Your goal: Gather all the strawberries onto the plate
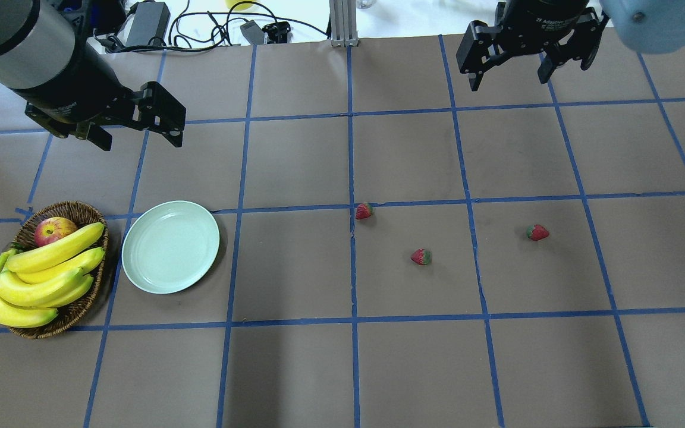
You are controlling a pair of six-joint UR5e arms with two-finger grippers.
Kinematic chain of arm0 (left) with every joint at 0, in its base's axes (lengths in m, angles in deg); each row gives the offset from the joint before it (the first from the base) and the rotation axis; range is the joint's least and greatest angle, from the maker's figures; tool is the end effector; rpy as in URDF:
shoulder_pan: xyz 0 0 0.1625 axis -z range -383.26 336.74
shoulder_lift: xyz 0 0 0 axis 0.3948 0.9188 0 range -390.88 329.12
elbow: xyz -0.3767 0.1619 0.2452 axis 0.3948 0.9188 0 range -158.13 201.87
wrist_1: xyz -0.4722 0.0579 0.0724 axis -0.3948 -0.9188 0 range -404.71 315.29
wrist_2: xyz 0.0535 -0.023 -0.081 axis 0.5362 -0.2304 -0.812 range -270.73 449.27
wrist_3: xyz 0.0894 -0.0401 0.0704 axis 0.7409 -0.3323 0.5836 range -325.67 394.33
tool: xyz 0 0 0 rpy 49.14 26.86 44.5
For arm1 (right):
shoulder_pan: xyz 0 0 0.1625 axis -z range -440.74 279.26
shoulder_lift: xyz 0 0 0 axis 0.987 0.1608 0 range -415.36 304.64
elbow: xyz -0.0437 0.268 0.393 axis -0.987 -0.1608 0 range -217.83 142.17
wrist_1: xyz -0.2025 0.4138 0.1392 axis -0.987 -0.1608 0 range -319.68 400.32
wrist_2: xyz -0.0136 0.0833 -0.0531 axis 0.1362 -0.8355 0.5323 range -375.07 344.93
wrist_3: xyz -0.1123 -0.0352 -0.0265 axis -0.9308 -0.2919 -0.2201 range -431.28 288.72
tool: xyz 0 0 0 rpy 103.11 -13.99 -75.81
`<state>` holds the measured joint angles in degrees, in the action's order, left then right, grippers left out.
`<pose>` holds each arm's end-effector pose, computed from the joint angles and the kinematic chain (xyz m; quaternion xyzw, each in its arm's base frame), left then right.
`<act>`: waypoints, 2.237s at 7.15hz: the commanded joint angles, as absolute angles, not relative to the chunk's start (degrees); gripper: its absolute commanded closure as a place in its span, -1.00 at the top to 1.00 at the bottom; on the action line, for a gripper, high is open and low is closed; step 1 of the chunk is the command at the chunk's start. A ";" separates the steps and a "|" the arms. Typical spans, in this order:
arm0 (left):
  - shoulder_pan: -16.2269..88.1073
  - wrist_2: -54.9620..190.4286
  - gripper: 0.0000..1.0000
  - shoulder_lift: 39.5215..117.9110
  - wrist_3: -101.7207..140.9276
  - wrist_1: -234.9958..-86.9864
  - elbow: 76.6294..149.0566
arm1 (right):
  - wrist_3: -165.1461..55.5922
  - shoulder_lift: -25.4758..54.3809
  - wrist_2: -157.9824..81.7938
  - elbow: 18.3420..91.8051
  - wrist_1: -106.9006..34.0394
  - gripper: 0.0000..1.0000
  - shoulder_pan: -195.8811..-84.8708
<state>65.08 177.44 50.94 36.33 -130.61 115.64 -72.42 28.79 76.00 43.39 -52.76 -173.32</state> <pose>-0.1222 -0.5134 0.5665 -0.0041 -0.9971 0.0747 0.0135 0.1590 -0.6158 0.5517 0.0319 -0.9981 0.0525 0.0087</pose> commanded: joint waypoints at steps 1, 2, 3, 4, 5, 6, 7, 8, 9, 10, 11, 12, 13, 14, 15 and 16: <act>65.07 180.47 1.00 50.95 36.53 -130.32 115.57 | -72.42 28.67 75.98 43.55 -52.85 1.00 -173.38; 65.16 183.02 1.00 51.12 36.18 -130.06 115.39 | -72.42 28.67 76.07 43.55 -52.85 1.00 -173.38; 64.99 179.39 1.00 51.73 36.27 -130.05 114.87 | -72.42 28.76 76.07 43.81 -52.93 1.00 -173.38; 64.99 178.92 1.00 52.09 36.01 -129.97 115.04 | -72.42 28.84 76.07 43.82 -53.02 1.00 -173.29; 65.07 179.00 1.00 52.26 36.00 -129.97 114.52 | -72.42 28.76 76.07 43.90 -52.94 1.00 -173.29; 64.64 178.92 1.00 53.05 36.44 -130.84 112.16 | -72.59 28.50 76.16 44.08 -52.94 1.00 -173.38; 64.55 178.91 1.00 55.15 36.44 -131.37 109.53 | -72.51 28.32 76.16 44.08 -53.02 1.00 -173.38; 64.63 178.57 1.00 56.38 35.92 -131.46 107.76 | -72.42 28.32 75.64 44.08 -52.94 1.00 -173.38; 64.64 178.48 1.00 57.09 35.92 -130.85 107.57 | -72.59 28.14 75.98 44.34 -53.02 1.00 -173.38; 64.64 178.82 1.00 57.27 36.18 -130.58 107.48 | -72.60 28.23 76.07 44.26 -52.85 1.00 -173.38; 64.64 178.83 1.00 57.62 34.96 -129.28 107.83 | -72.68 28.14 76.07 44.26 -52.76 1.00 -173.38; 64.64 178.83 1.00 57.71 35.38 -127.35 108.61 | -72.60 28.14 76.07 44.26 -53.20 1.00 -173.38; 64.90 178.48 1.00 57.54 35.91 -127.59 110.36 | -72.60 28.14 76.16 44.26 -52.85 1.00 -173.38; 64.90 178.39 1.00 57.45 36.44 -126.81 111.86 | -72.51 28.49 76.16 44.17 -52.59 1.00 -173.29; 64.81 178.30 1.00 57.45 36.44 -126.37 111.70 | -72.51 28.67 76.16 44.17 -52.50 1.00 -173.29; 64.90 178.39 1.00 57.45 36.27 -126.36 111.61 | -72.42 28.93 76.16 44.17 -52.24 1.00 -173.29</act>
